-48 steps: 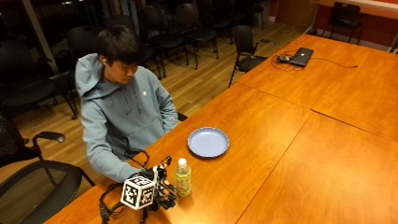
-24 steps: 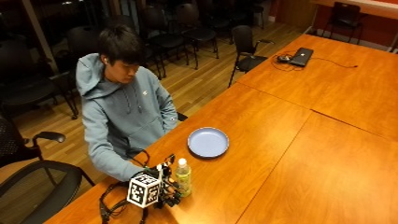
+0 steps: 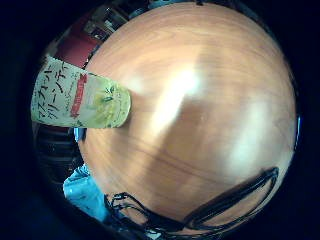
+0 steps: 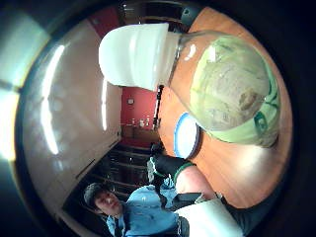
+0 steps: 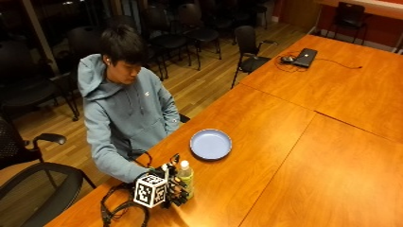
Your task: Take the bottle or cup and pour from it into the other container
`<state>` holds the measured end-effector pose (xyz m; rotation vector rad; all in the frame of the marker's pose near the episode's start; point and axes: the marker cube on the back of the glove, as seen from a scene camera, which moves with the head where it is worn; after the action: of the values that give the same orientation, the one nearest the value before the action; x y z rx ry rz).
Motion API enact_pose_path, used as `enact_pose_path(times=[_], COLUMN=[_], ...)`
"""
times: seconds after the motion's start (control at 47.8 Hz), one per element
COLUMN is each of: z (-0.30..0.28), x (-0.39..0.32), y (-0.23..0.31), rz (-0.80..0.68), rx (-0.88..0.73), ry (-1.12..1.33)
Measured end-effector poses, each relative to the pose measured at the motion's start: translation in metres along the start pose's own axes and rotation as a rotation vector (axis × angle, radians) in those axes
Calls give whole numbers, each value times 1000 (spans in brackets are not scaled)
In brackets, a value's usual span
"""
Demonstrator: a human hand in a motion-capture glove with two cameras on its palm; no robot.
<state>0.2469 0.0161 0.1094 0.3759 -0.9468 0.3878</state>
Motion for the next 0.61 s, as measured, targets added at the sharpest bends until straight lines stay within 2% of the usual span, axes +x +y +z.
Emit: enact_pose_path(times=[0.397, 0.606], z=[18, 25], x=[-15, -22], y=[-8, -12], rz=[-55, -90], rx=[12, 156], ry=[-83, -188])
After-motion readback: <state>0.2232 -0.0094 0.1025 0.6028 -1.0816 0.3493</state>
